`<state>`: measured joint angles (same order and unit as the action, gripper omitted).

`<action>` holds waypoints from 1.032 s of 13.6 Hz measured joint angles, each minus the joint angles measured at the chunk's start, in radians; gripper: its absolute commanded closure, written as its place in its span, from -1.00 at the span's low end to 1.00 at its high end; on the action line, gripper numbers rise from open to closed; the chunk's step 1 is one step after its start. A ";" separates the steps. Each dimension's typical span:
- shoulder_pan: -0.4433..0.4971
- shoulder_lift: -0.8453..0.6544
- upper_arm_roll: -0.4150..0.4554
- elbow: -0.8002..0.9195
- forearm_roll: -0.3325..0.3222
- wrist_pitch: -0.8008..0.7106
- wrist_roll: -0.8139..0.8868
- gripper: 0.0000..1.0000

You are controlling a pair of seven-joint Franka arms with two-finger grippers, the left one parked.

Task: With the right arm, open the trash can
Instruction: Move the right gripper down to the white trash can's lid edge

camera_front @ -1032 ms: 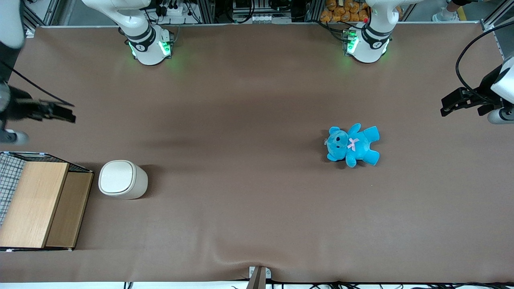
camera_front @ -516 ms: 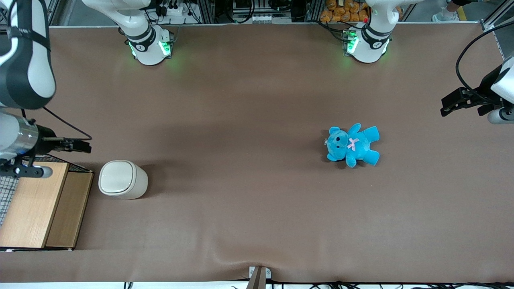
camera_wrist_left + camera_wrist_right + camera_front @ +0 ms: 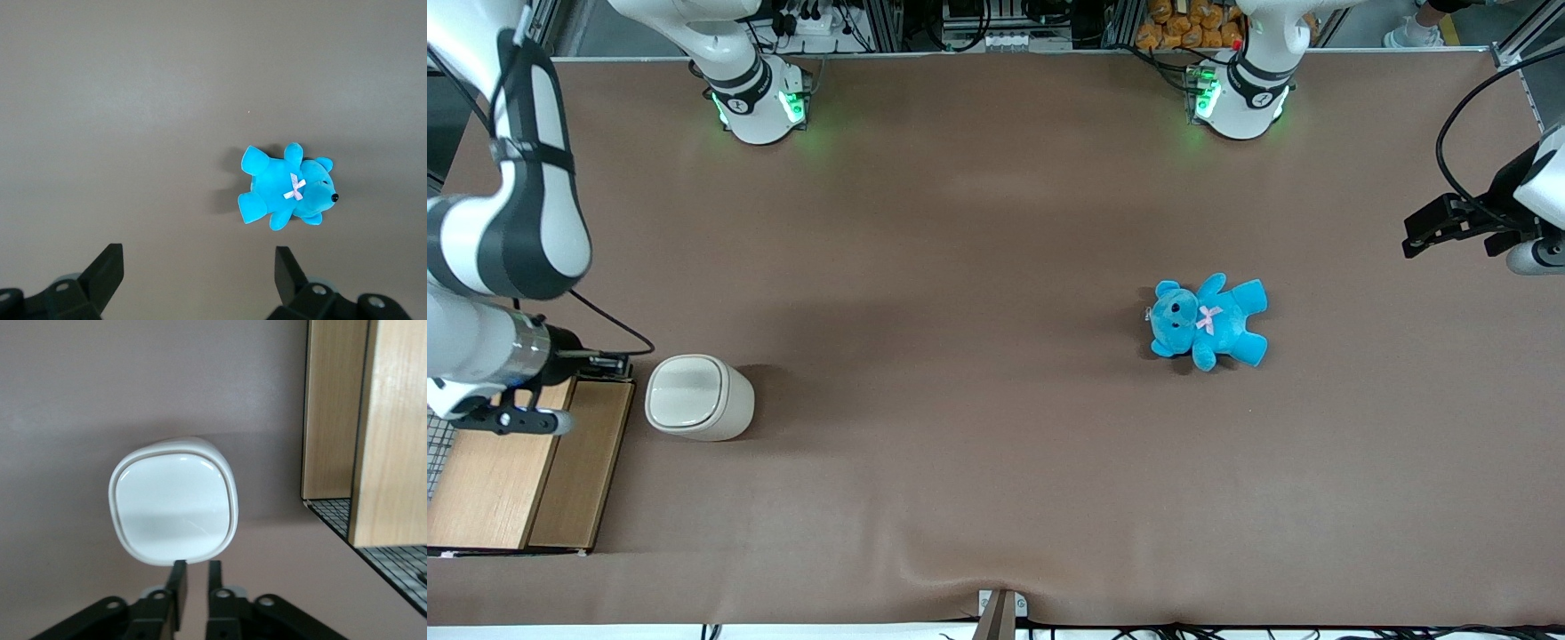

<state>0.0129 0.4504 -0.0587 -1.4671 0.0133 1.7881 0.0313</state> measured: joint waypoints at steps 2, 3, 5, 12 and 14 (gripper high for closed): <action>-0.001 0.037 -0.001 -0.001 0.000 0.005 0.000 1.00; -0.001 0.050 -0.001 -0.004 0.000 0.005 0.000 1.00; -0.004 0.063 -0.002 -0.024 0.000 0.005 0.000 1.00; -0.012 0.095 -0.002 -0.047 0.000 0.048 0.000 1.00; -0.012 0.104 -0.002 -0.047 0.000 0.068 0.000 1.00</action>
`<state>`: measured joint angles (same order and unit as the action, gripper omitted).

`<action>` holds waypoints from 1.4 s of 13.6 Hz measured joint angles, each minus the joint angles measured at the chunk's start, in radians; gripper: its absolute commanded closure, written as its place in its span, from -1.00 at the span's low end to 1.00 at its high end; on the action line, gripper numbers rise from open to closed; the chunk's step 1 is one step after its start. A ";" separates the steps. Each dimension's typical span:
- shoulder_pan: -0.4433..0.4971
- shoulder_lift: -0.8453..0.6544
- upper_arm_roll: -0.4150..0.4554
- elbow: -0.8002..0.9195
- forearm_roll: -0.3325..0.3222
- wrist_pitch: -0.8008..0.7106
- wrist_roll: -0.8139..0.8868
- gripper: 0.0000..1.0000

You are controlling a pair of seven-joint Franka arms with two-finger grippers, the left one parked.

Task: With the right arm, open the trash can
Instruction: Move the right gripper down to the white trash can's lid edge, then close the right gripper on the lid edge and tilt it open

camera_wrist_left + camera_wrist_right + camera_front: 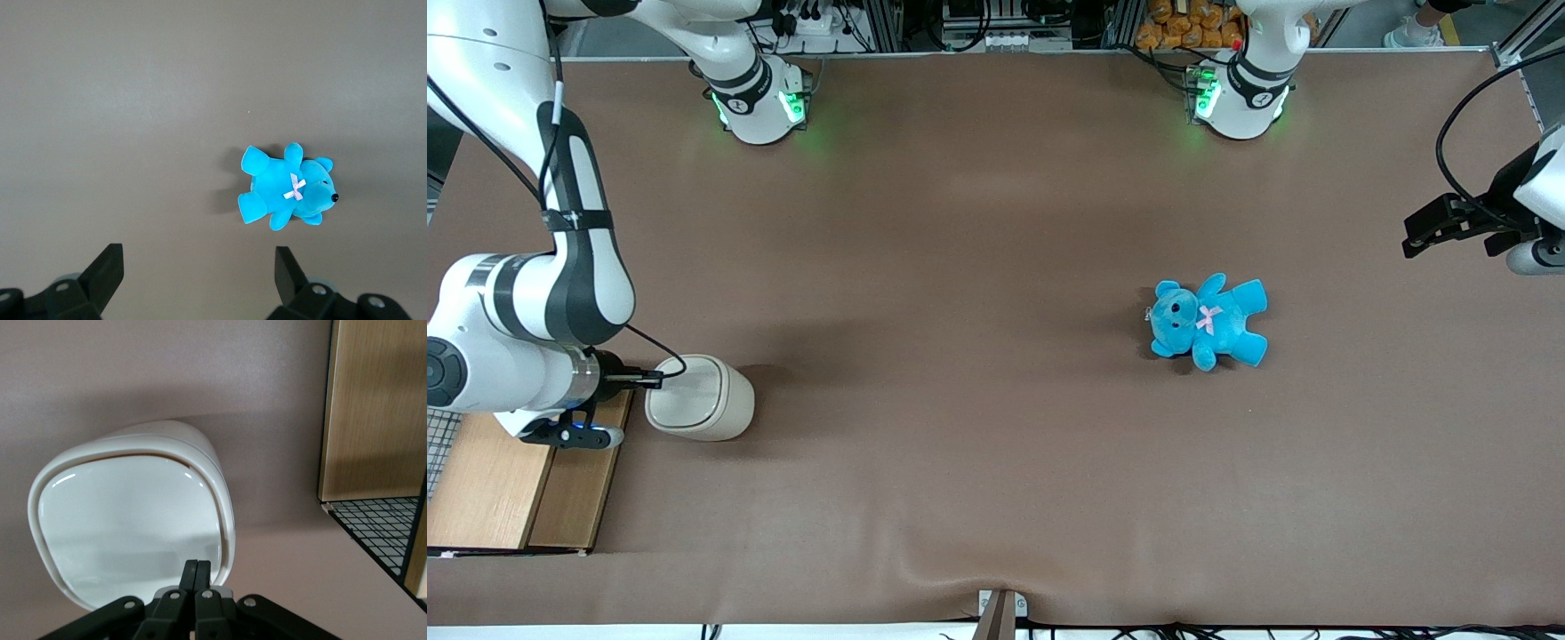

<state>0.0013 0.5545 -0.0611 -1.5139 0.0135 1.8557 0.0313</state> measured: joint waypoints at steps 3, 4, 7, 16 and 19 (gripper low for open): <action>-0.001 0.010 0.000 0.000 0.000 0.010 0.000 1.00; -0.001 0.013 0.000 0.000 0.000 0.011 0.000 1.00; -0.001 0.020 0.000 0.000 0.000 0.012 0.000 1.00; -0.004 0.025 0.000 0.001 0.001 0.013 0.000 1.00; -0.004 0.023 0.000 0.007 0.001 0.008 0.000 1.00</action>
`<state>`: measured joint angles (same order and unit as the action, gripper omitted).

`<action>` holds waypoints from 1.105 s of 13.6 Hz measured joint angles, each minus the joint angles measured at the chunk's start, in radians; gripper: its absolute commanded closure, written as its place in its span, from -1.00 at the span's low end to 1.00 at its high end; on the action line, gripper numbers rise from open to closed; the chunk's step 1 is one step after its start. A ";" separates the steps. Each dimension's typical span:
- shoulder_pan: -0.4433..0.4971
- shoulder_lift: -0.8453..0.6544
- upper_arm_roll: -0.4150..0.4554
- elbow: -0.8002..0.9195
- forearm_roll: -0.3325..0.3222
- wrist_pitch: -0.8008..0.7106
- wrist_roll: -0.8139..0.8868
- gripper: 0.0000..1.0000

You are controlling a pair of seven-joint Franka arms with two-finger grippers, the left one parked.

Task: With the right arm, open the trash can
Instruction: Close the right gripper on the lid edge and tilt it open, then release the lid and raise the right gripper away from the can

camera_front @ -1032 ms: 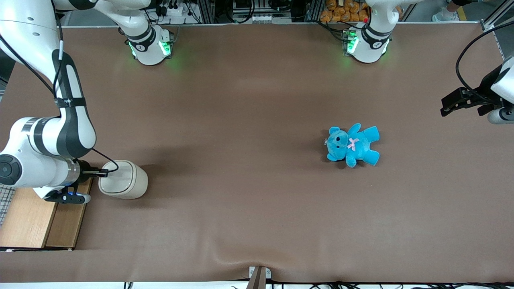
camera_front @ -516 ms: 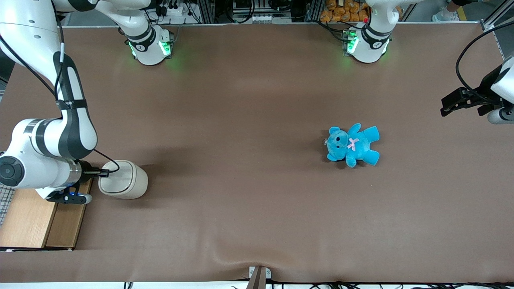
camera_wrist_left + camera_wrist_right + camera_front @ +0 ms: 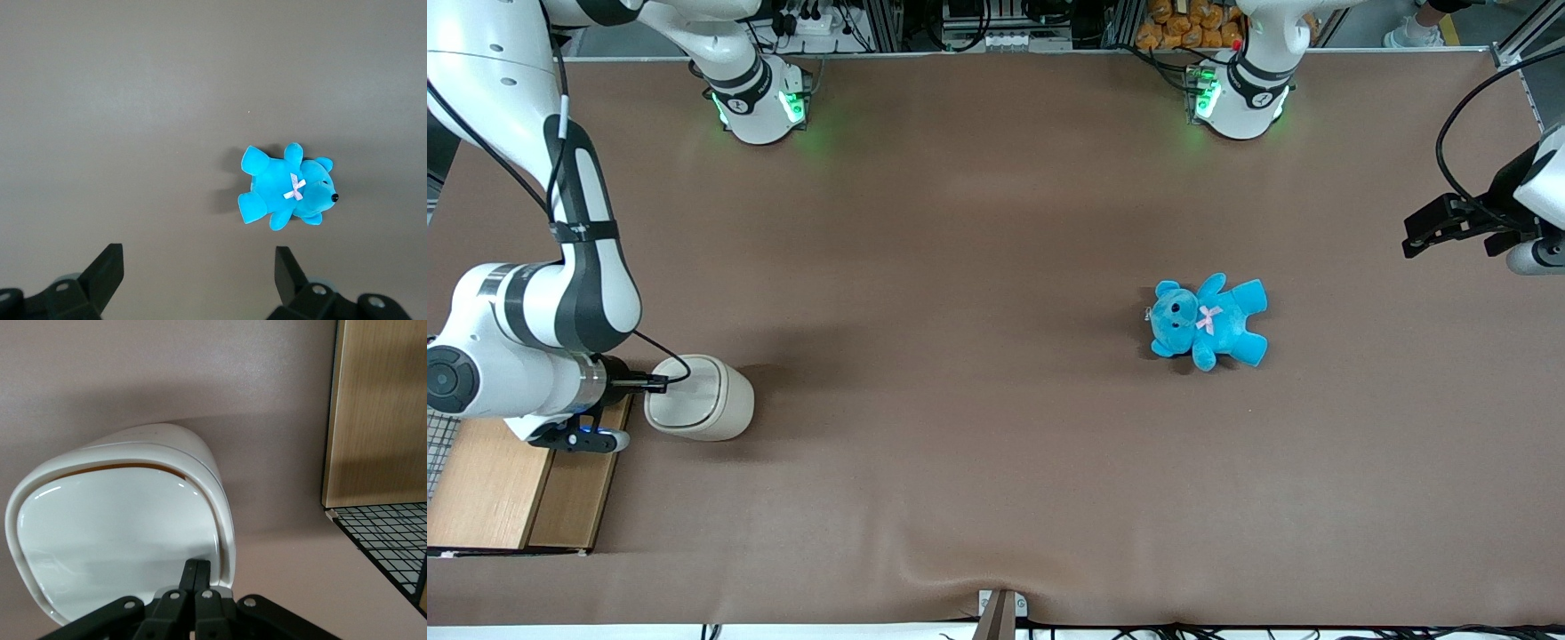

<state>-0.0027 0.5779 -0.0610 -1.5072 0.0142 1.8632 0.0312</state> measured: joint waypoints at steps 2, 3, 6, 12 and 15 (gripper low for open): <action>0.001 -0.014 0.000 0.012 0.000 -0.012 -0.001 1.00; 0.001 -0.030 0.000 0.017 0.000 -0.016 -0.001 1.00; 0.003 -0.111 0.002 0.028 0.000 -0.055 -0.007 1.00; 0.011 -0.262 0.006 0.030 0.000 -0.152 -0.020 -1.00; 0.012 -0.316 0.006 0.033 0.000 -0.219 -0.020 -1.00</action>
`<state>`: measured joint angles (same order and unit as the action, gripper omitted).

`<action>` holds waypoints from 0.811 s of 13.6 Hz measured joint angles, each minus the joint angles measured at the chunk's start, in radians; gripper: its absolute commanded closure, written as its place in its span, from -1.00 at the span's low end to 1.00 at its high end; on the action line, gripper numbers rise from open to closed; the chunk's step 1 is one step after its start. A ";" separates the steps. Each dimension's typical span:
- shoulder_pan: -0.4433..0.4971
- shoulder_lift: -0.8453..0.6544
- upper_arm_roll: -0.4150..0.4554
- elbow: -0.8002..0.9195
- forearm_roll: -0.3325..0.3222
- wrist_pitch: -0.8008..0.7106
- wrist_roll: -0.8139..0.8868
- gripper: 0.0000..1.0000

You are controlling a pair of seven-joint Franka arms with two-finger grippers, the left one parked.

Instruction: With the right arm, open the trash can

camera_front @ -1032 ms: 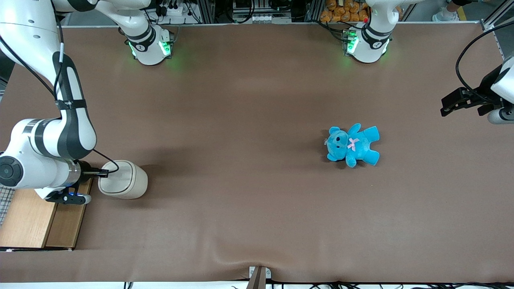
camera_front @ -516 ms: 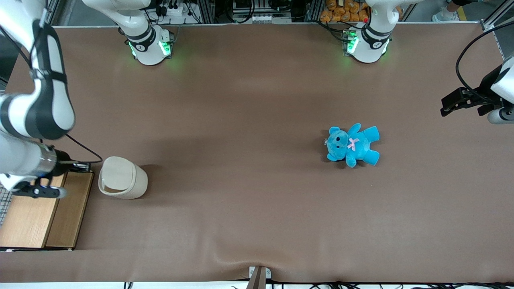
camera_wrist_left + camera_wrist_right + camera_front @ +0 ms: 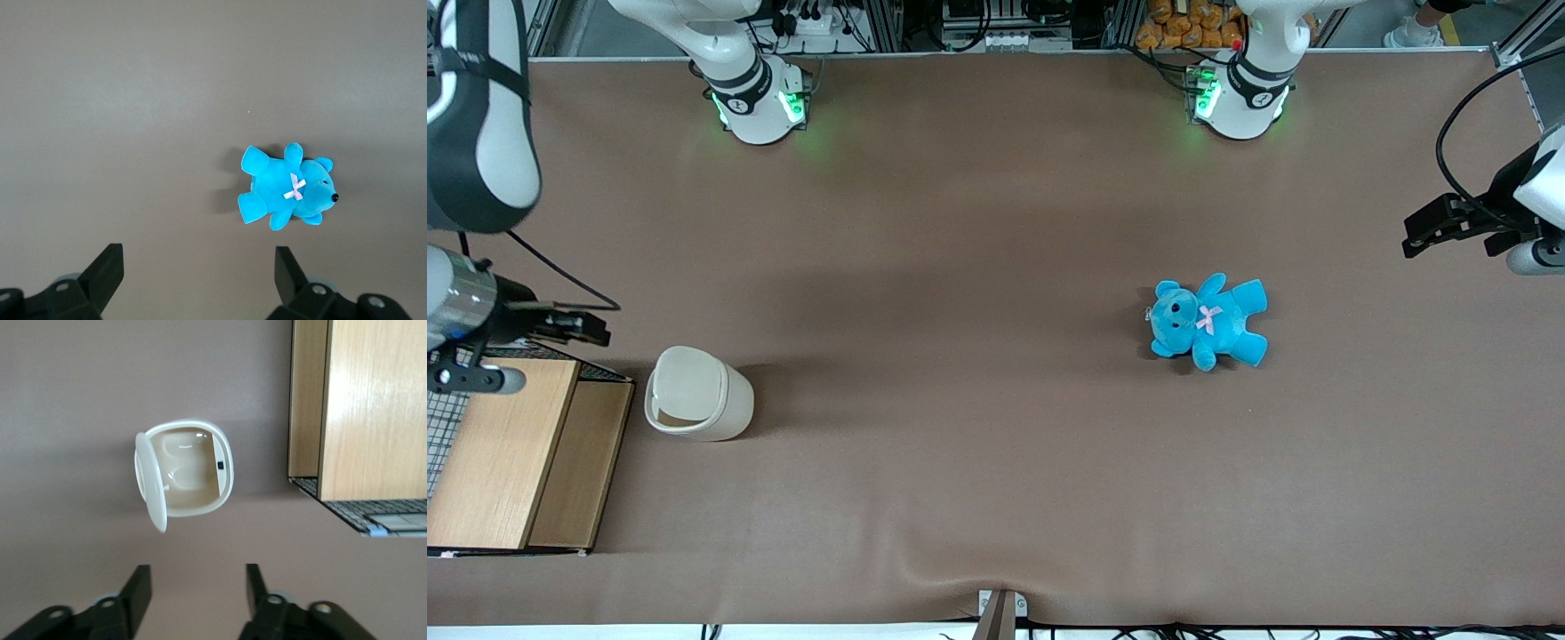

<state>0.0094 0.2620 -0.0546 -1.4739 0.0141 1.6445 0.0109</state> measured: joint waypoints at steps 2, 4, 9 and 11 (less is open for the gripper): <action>0.000 -0.042 -0.001 0.007 0.000 -0.042 0.000 -1.00; -0.001 -0.100 -0.003 0.012 0.000 -0.093 0.000 -1.00; -0.016 -0.252 -0.011 0.012 0.000 -0.241 0.000 -1.00; -0.017 -0.297 -0.012 0.012 0.000 -0.287 0.000 -1.00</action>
<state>-0.0073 -0.0347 -0.0662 -1.4619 0.0141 1.3578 0.0109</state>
